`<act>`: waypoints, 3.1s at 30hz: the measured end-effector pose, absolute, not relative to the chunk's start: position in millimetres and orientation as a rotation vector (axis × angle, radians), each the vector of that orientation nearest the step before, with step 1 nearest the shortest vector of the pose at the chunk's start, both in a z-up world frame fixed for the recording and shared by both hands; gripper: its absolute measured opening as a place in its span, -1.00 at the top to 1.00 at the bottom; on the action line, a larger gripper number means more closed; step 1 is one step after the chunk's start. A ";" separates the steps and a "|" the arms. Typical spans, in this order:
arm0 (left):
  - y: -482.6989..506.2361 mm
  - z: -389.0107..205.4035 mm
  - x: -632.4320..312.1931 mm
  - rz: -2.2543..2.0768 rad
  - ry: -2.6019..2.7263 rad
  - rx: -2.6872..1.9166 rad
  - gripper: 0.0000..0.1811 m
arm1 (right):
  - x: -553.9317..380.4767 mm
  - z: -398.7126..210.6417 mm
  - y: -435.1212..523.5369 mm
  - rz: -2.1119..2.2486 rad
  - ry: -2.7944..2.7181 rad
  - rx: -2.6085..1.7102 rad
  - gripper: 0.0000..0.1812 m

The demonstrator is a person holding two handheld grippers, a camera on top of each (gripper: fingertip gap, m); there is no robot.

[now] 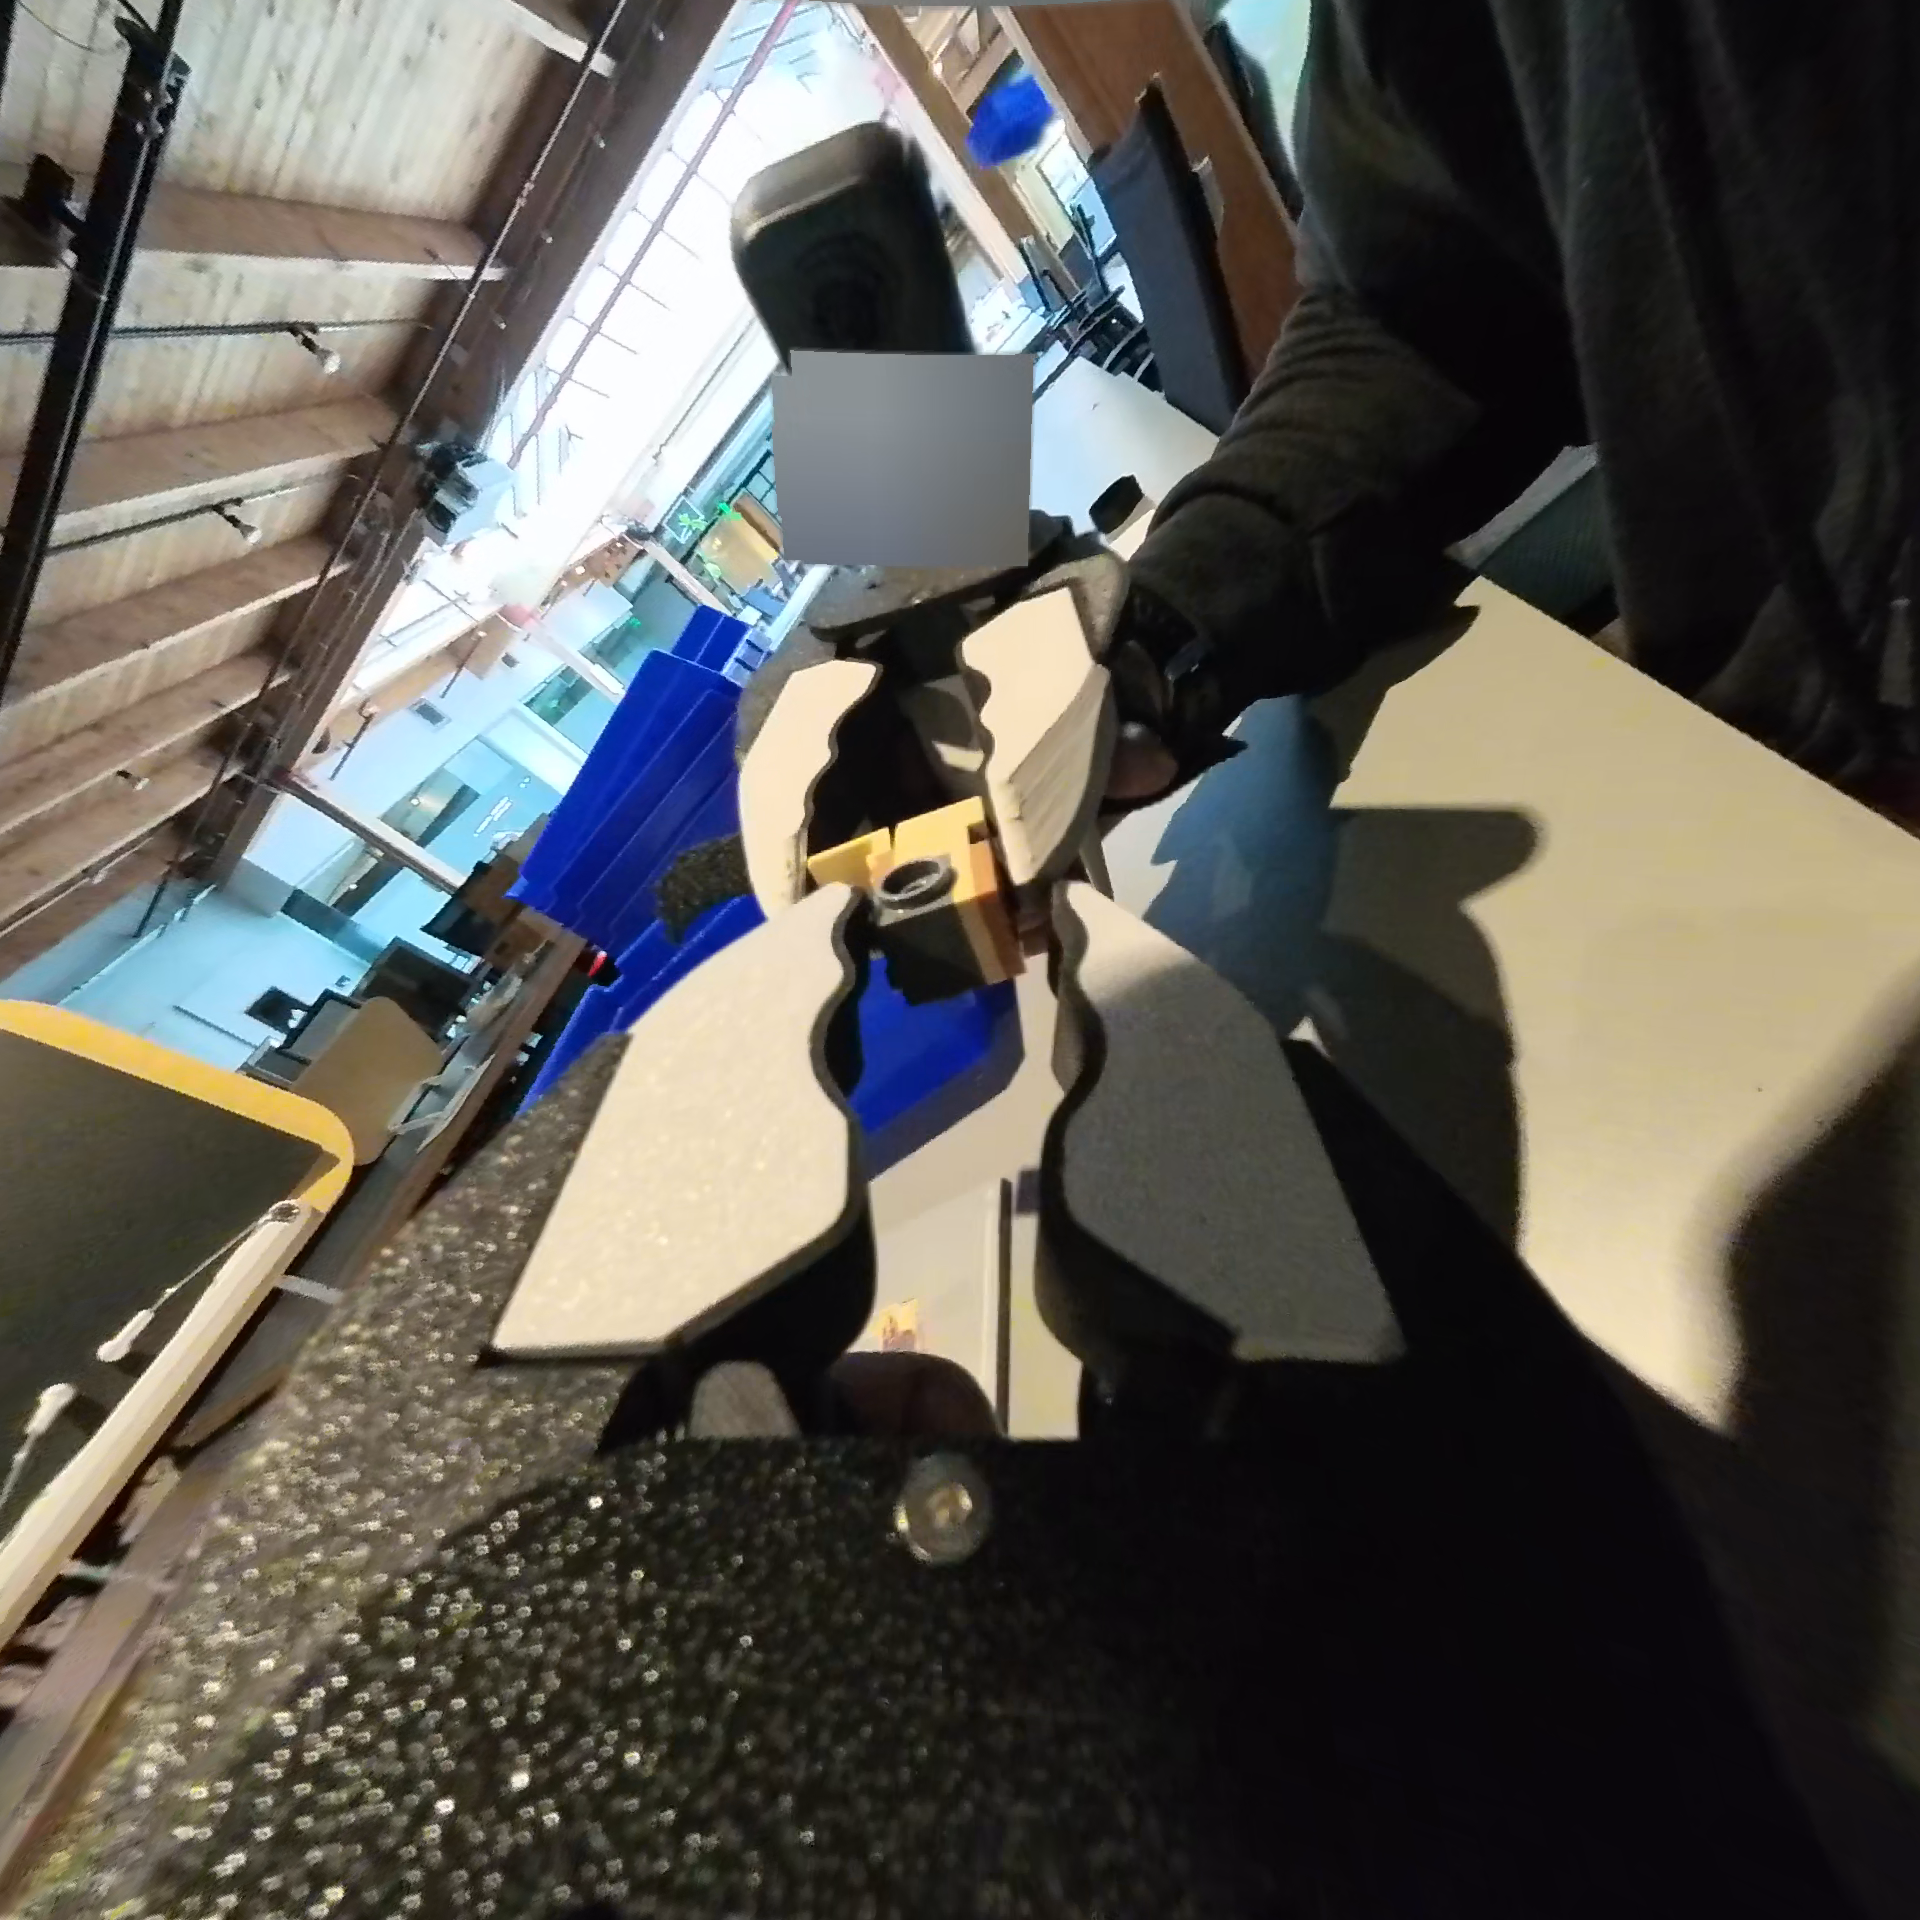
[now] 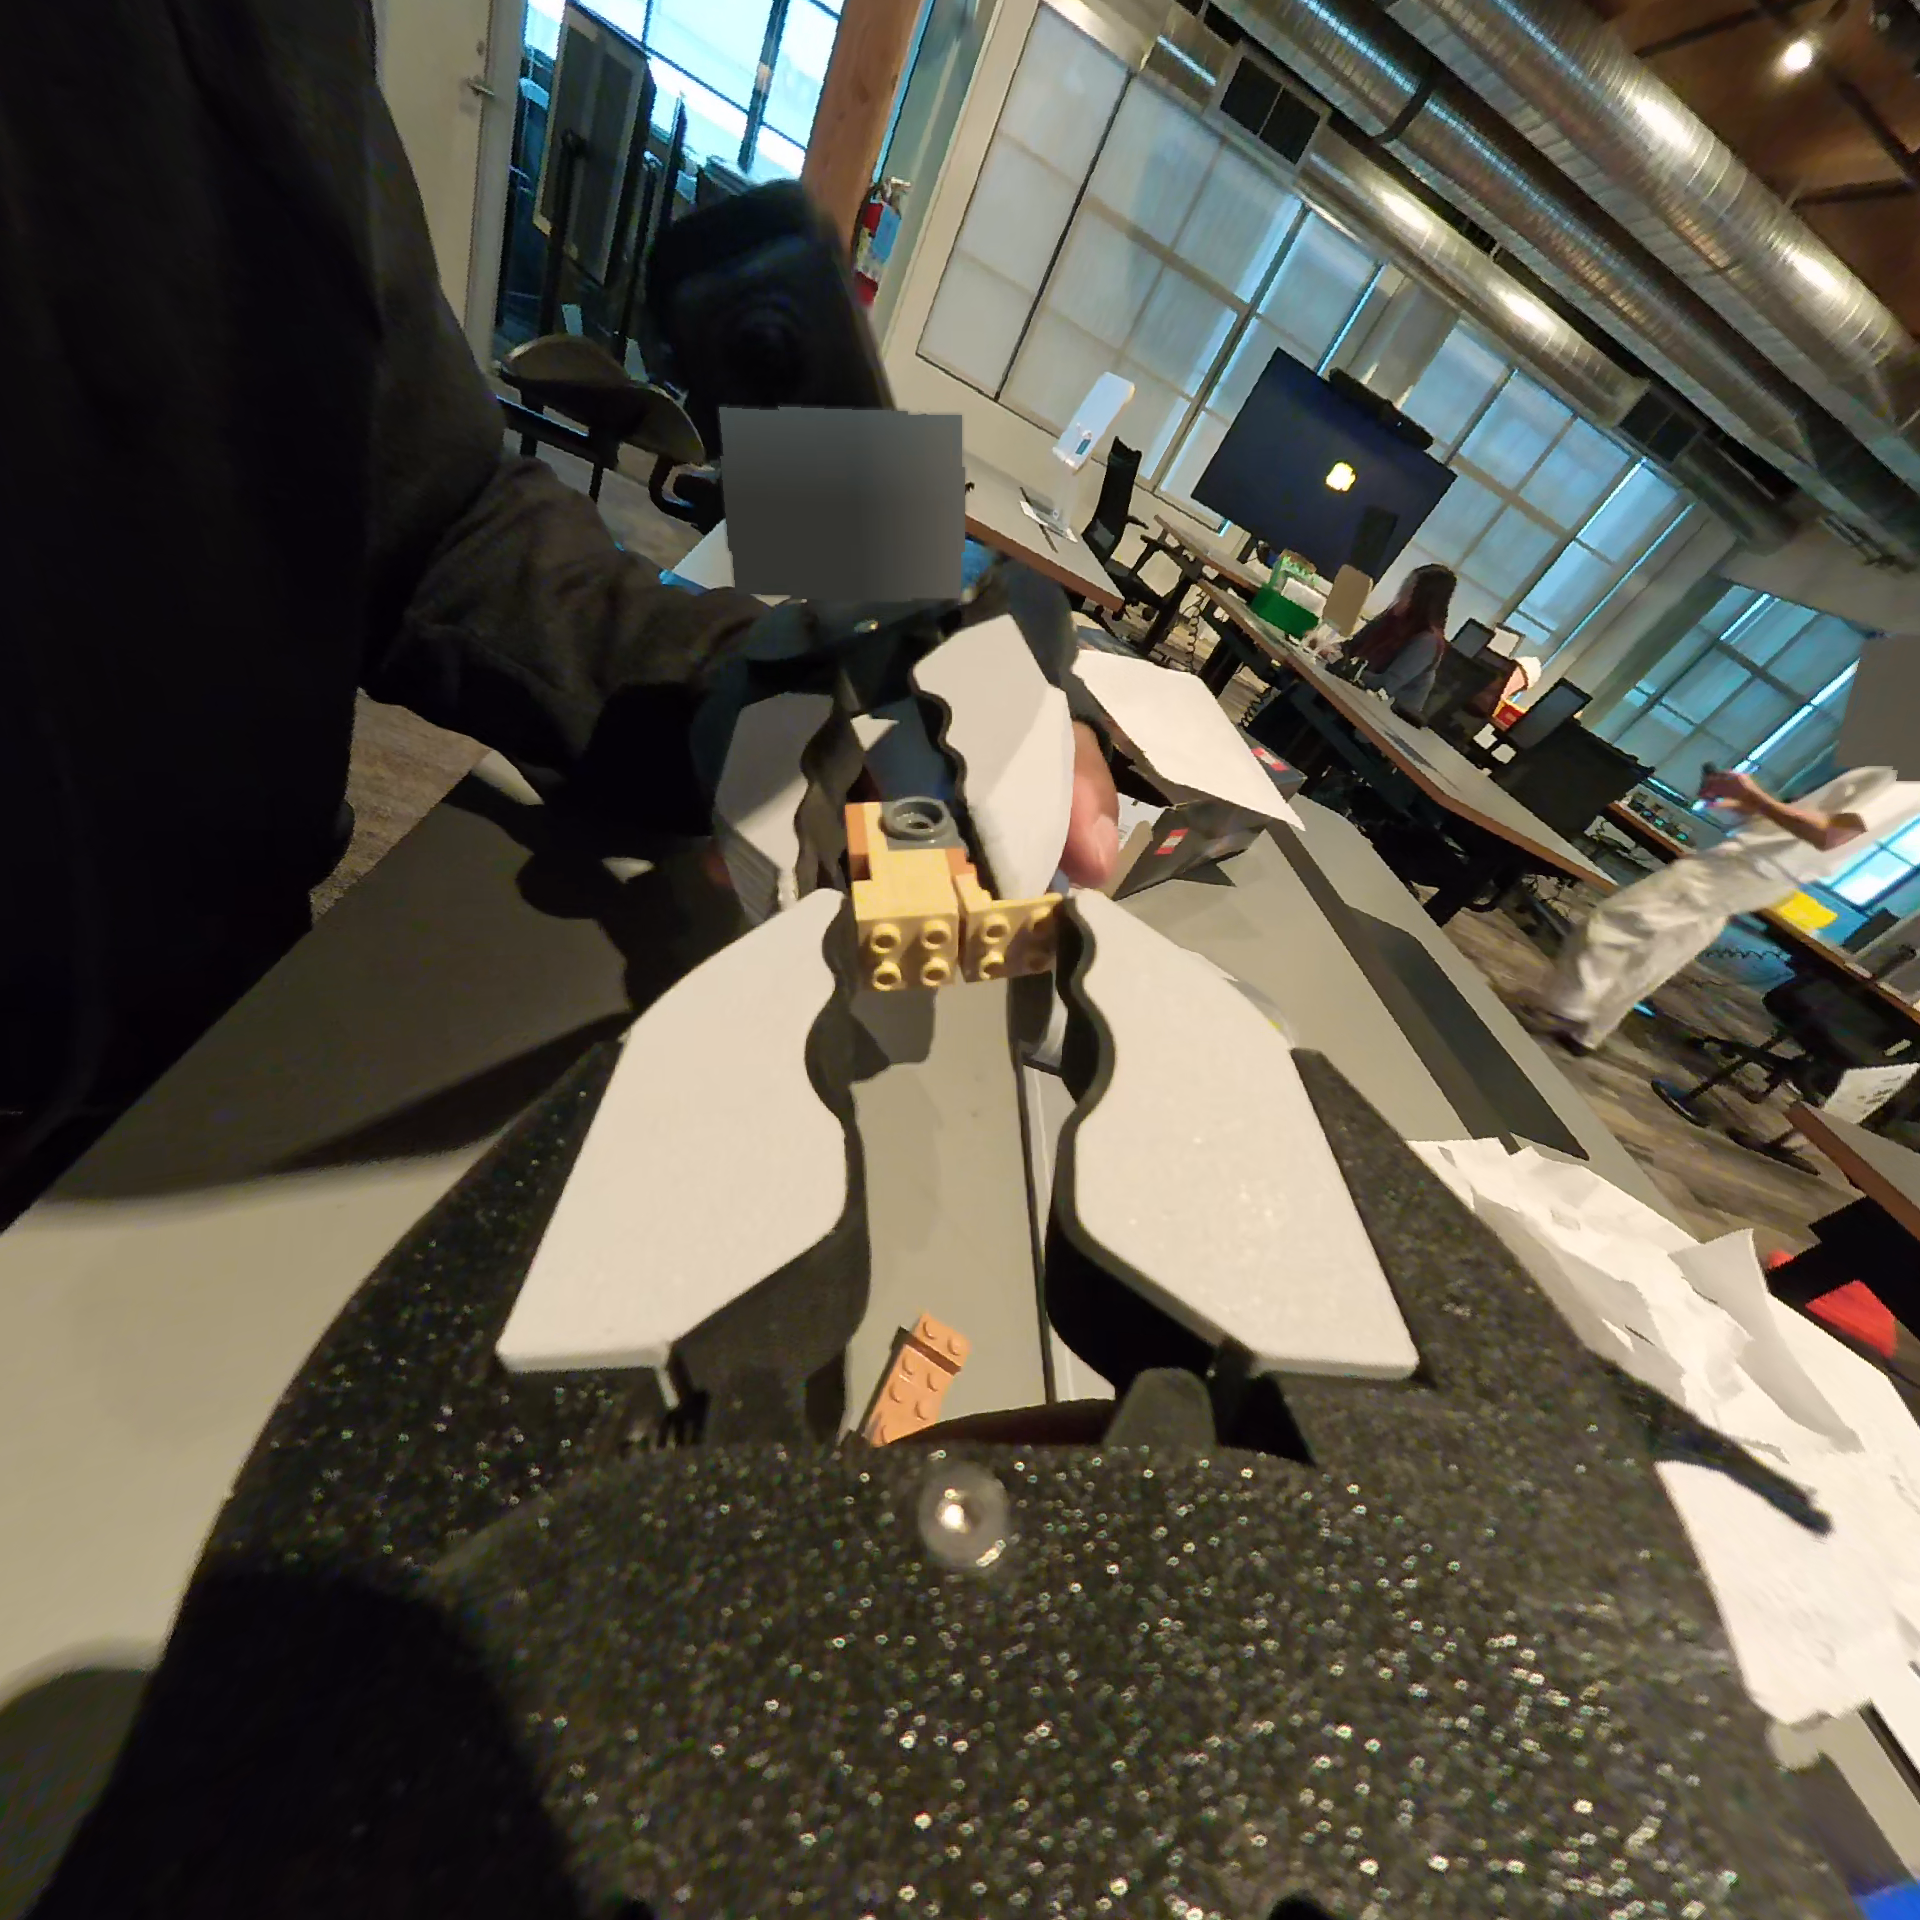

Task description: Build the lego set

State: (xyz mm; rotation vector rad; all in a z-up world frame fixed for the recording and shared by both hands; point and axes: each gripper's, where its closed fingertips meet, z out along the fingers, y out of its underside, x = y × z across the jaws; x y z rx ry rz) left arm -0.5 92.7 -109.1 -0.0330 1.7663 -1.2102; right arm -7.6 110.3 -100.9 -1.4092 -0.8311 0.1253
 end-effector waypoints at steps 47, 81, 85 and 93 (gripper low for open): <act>90.9 -97.8 -7.8 -1.361 1.747 -0.083 0.75 | -4.1 -94.2 104.3 0.013 -0.867 -1.361 0.60; 89.4 -100.8 -5.5 -1.360 1.747 -0.091 0.75 | -1.6 -100.1 103.1 0.024 -0.899 -1.413 0.55; 90.1 -98.3 -6.8 -1.466 1.745 -0.133 0.75 | -1.5 -99.3 100.8 0.101 -0.870 -1.410 0.44; 90.9 -97.1 -7.9 -1.566 1.742 -0.159 0.75 | -0.9 -98.2 99.8 0.117 -0.861 -1.405 0.64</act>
